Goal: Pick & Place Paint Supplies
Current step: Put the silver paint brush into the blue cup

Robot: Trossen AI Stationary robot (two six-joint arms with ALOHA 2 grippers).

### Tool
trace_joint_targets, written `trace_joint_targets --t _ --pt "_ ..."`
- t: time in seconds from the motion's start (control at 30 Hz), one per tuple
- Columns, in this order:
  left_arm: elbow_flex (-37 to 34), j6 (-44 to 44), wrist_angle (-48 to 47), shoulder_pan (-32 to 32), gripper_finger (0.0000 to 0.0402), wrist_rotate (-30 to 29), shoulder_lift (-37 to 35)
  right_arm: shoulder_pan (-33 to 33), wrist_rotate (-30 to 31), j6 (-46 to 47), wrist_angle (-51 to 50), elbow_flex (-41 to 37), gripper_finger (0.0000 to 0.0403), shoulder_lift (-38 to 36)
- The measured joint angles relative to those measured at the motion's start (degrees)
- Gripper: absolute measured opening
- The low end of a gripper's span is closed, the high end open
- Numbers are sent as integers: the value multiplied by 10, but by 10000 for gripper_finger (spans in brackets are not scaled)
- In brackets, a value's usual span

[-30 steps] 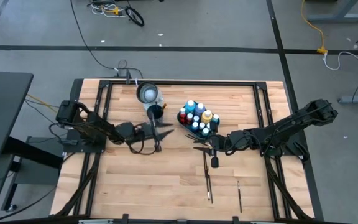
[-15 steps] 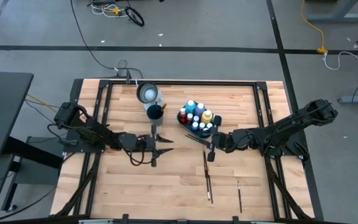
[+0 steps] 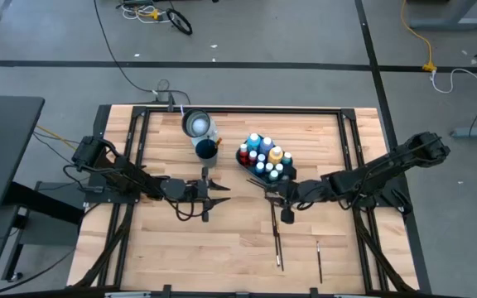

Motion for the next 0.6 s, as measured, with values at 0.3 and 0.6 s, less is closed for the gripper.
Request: trace_joint_targets --t 0.3,0.6 --pt "0 -4 0 0 142 0 0 7 -14 9 -78 0 106 0" --pt "0 -19 0 0 142 0 0 6 -16 24 -109 0 110 0"
